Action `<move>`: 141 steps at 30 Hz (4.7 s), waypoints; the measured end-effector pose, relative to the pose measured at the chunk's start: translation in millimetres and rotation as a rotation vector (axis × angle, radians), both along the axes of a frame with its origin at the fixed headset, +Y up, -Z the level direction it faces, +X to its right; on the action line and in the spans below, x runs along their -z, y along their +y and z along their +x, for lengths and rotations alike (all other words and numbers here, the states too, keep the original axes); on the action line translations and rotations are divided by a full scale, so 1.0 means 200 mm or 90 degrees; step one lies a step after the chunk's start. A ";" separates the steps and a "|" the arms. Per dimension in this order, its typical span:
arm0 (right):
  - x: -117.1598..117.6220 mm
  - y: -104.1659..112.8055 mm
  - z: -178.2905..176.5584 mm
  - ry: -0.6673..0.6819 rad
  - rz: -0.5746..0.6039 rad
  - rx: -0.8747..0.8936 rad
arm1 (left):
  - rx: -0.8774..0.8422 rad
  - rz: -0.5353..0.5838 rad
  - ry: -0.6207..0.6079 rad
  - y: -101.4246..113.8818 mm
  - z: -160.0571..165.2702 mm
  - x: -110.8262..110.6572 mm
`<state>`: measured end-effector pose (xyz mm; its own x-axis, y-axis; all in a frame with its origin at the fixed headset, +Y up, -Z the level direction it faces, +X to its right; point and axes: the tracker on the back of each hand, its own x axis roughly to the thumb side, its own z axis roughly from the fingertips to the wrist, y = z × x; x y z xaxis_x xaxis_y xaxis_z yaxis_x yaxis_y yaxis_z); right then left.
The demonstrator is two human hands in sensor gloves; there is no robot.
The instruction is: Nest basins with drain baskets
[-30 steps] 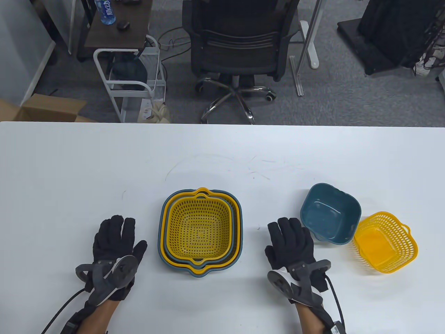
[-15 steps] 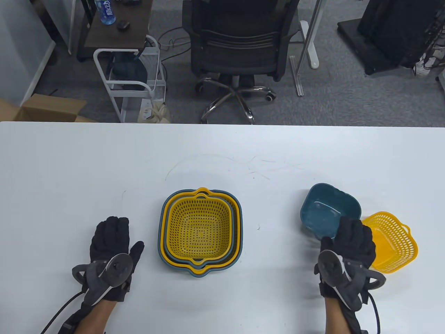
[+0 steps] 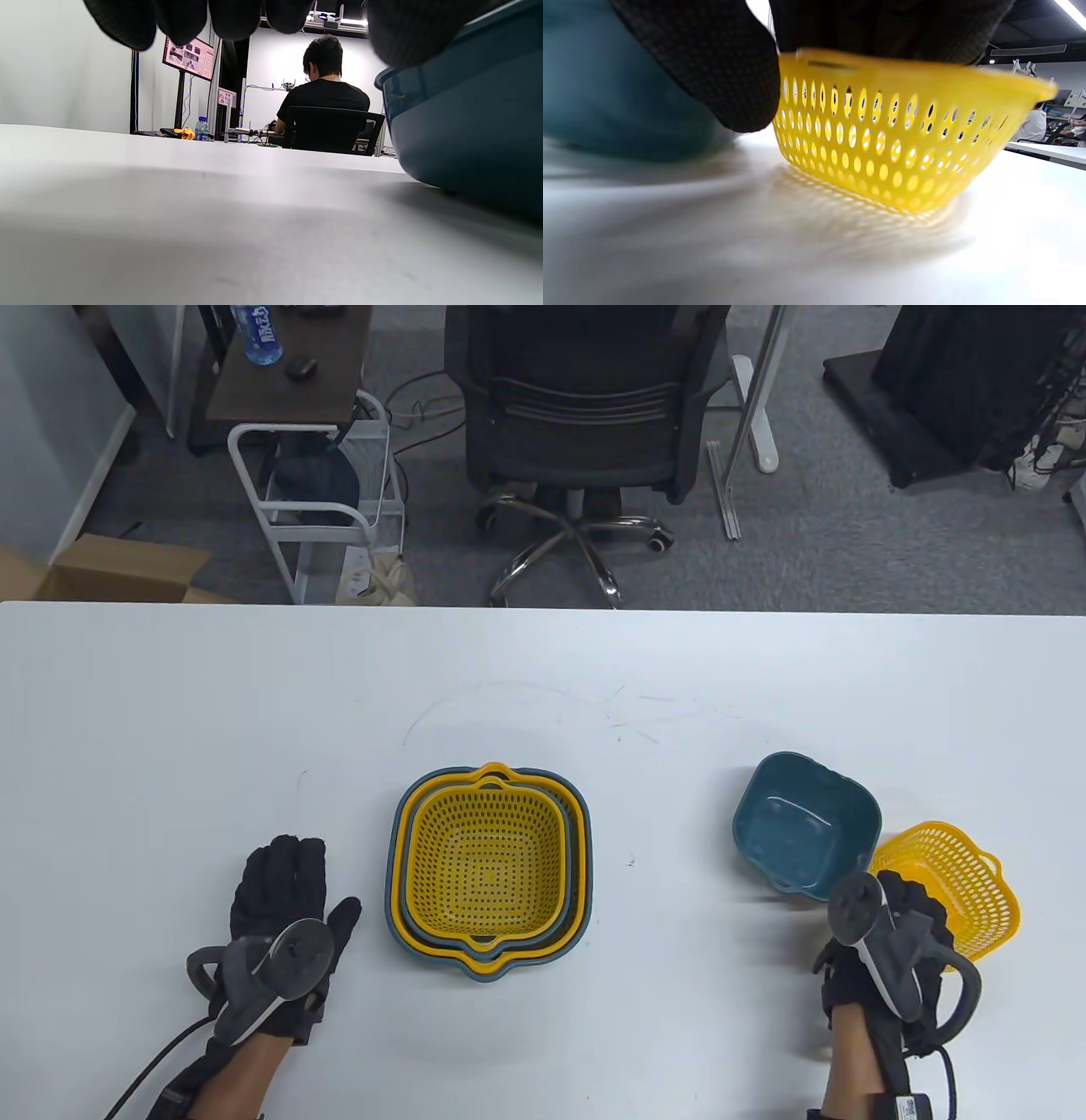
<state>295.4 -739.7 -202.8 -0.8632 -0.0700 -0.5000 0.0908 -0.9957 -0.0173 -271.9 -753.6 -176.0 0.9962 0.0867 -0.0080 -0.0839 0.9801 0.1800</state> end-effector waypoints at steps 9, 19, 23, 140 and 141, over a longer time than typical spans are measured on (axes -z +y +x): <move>0.02 -0.03 -0.06 -0.002 0.027 -0.093 | 0.005 -0.008 0.000 0.00 0.00 0.00; -0.02 0.01 -0.03 -0.044 0.093 -0.120 | 0.005 -0.010 0.000 0.00 0.00 0.00; -0.04 0.11 -0.08 -0.020 0.157 -0.131 | 0.000 -0.003 0.000 0.01 0.00 -0.01; -0.06 0.29 -1.13 0.550 0.121 0.204 | -0.007 -0.046 -0.041 0.05 0.06 -0.04; -0.06 0.27 -1.08 0.530 0.129 0.188 | -0.006 -0.047 -0.041 0.05 0.06 -0.04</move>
<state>79.6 -685.1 -190.8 -0.9198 0.2330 0.3156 -0.2880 -0.9473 -0.1401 -259.8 -743.1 -167.2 0.9940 0.0974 0.0493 -0.1020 0.9896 0.1018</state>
